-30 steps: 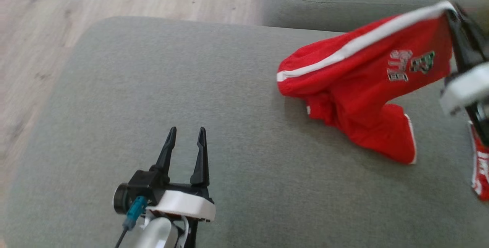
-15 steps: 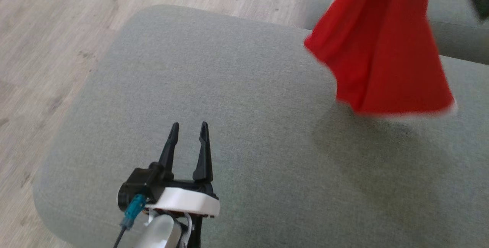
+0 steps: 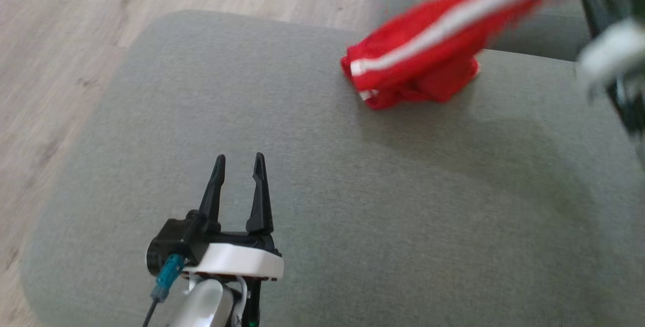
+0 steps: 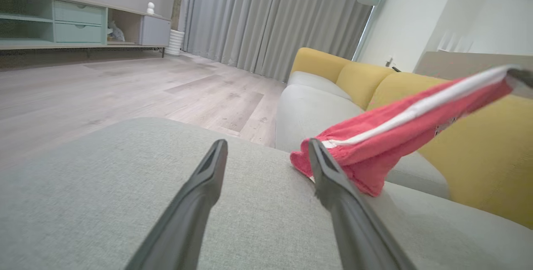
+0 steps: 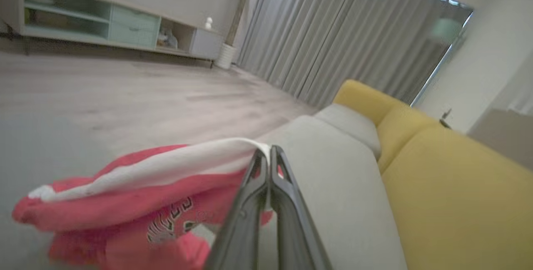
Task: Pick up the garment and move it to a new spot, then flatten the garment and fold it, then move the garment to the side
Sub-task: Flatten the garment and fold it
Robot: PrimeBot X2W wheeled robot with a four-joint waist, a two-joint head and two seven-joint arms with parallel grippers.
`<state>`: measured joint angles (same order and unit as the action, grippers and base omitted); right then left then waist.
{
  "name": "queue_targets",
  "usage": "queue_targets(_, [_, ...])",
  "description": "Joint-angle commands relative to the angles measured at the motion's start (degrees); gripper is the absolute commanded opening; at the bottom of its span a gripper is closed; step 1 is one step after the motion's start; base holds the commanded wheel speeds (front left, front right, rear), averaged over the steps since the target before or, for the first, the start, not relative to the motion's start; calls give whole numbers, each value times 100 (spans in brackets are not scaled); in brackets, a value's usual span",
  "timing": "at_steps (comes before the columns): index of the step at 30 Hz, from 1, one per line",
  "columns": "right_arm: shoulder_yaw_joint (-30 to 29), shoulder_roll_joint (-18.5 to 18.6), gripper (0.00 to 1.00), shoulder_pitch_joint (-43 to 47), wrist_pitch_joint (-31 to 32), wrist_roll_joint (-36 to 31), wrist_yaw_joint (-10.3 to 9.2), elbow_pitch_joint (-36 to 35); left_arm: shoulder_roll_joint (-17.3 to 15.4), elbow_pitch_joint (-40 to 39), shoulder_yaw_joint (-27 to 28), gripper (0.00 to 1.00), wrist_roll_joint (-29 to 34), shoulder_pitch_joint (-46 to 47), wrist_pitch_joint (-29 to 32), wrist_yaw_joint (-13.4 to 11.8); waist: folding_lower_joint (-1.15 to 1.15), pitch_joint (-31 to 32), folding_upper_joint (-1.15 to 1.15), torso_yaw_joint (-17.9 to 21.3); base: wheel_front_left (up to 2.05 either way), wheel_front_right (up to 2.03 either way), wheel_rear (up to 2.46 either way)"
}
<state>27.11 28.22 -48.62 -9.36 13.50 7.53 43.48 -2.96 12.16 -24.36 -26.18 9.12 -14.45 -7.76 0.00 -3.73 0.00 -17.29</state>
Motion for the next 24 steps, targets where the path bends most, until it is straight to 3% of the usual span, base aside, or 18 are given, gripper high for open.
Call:
queue_targets(1, [-21, 142, 0, 56, 17, 88, -4, -154, 8, -157, 177, 100, 52, 186, -55, 10, 0, 13, 0, 80, 0, 0, 0])
queue_targets(6, [-61, 376, 0, 1248, 209, 383, -4, -532, 8, -98, 229, 100, 148, 188, -55, 40, 0, -16, 0, 322, 0, 0, 0])
queue_targets(12, [-200, 421, 0, 2301, 634, 257, -4, -1189, 8, -25, 320, 100, 227, 184, -55, 107, 0, -14, 0, 547, 0, 0, 0])
queue_targets(17, [-663, 182, 0, 3143, 1376, 418, -4, -1805, 8, 1, 300, 100, 247, 198, -55, 141, 0, -44, 0, 703, 0, 0, 0])
queue_targets(24, [-1333, -66, 0, 4243, 1841, -110, -4, -3035, 8, 75, 220, 100, 233, 258, -55, 168, 0, -92, 0, 811, 0, 0, 0])
